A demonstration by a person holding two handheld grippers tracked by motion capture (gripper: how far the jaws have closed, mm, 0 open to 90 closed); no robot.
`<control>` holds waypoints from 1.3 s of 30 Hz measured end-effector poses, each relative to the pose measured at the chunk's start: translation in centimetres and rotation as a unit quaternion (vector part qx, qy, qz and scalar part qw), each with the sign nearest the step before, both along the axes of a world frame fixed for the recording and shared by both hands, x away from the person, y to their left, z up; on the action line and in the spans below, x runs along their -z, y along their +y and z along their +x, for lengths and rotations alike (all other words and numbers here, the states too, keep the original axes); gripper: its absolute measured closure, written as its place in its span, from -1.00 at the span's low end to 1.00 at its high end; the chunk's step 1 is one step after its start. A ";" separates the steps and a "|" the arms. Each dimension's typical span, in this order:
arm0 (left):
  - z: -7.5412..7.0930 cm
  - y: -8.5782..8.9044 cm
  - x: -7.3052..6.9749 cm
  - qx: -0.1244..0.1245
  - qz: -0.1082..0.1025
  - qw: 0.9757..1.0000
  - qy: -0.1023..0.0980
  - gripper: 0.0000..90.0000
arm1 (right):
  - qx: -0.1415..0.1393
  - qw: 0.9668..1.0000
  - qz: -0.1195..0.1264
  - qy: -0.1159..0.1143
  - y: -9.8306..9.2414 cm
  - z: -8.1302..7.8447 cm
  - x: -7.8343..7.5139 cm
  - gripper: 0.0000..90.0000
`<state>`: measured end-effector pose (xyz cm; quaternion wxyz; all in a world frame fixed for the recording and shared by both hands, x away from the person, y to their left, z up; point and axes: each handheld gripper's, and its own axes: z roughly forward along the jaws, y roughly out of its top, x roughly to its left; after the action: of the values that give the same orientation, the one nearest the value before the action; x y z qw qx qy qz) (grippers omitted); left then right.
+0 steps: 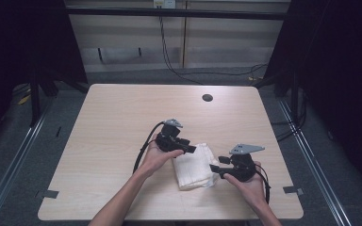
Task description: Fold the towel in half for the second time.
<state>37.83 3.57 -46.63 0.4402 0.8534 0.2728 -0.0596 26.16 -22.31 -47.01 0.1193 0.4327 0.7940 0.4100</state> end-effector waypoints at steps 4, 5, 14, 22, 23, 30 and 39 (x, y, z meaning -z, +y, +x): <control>-0.6 1.0 -0.4 0.001 0.011 1.000 -0.014 0.23 | 0.011 1.000 -0.011 -0.005 -0.1 0.2 -0.1 0.05; -0.7 1.3 -0.5 0.002 0.012 1.000 -0.015 0.22 | 0.012 1.000 -0.012 -0.005 -0.2 0.3 -0.1 0.05; -1.9 5.3 -1.7 -0.022 0.026 0.999 -0.024 0.02 | 0.010 1.000 0.007 -0.023 -1.5 0.9 -1.5 0.09; -3.0 9.2 -2.5 -0.047 0.016 0.999 -0.012 -0.09 | 0.015 0.999 0.020 -0.045 -3.2 0.3 -3.1 0.08; -3.2 9.9 -2.4 -0.052 0.009 0.999 -0.009 -0.09 | 0.014 0.999 0.023 -0.046 -3.5 0.2 -3.1 0.07; -5.1 12.3 -2.0 -0.068 0.030 0.997 -0.021 -0.13 | 0.011 0.998 0.037 -0.047 -5.4 -0.8 -2.4 0.02; -6.9 15.4 -1.6 -0.101 0.037 0.994 -0.030 -0.20 | 0.043 0.998 0.030 -0.043 -7.3 -1.8 -1.9 -0.02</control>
<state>30.89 19.02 -45.01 0.4201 0.8386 0.3461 0.0213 24.37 -29.64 -45.06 0.1575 0.4524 0.7558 0.4464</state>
